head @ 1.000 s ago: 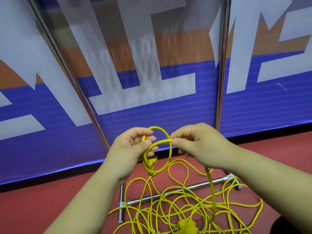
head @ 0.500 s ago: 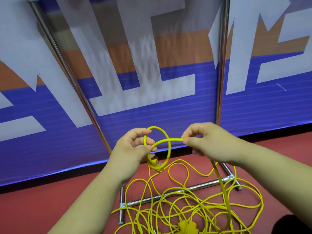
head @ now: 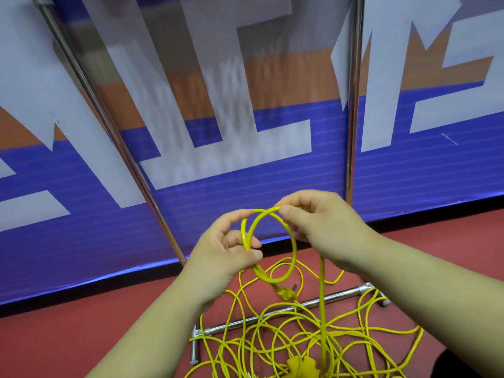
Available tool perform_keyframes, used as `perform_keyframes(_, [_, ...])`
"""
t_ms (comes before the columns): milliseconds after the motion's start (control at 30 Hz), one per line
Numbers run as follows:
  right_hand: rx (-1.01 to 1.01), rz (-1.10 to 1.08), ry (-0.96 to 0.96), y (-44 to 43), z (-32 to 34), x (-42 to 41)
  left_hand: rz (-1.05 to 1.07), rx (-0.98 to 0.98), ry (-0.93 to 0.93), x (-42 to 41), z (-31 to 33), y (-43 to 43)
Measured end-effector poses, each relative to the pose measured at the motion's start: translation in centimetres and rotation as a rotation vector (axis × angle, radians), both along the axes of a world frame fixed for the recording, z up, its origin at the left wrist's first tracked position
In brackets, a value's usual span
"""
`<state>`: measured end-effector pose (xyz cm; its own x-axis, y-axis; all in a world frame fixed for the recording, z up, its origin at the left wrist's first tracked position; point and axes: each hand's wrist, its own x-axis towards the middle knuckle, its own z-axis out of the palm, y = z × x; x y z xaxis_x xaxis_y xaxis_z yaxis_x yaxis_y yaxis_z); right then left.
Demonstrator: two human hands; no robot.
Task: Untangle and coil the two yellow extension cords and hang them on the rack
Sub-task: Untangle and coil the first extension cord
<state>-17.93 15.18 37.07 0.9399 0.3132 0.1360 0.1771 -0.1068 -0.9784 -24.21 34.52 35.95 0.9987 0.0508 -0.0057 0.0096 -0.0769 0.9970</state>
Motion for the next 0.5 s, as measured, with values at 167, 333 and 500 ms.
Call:
perform_keyframes(167, [0.064,-0.043,0.044,-0.8,0.1,0.4,0.176,0.054,-0.032,0.5,0.0,-0.2])
perform_keyframes(333, [-0.319,-0.006,-0.107,-2.3,0.1,0.7,0.239,0.148,-0.103,0.5,0.6,0.6])
perform_keyframes(500, [-0.428,-0.002,-0.264,-2.2,-0.2,0.3,0.221,0.169,-0.125,0.2,1.3,0.7])
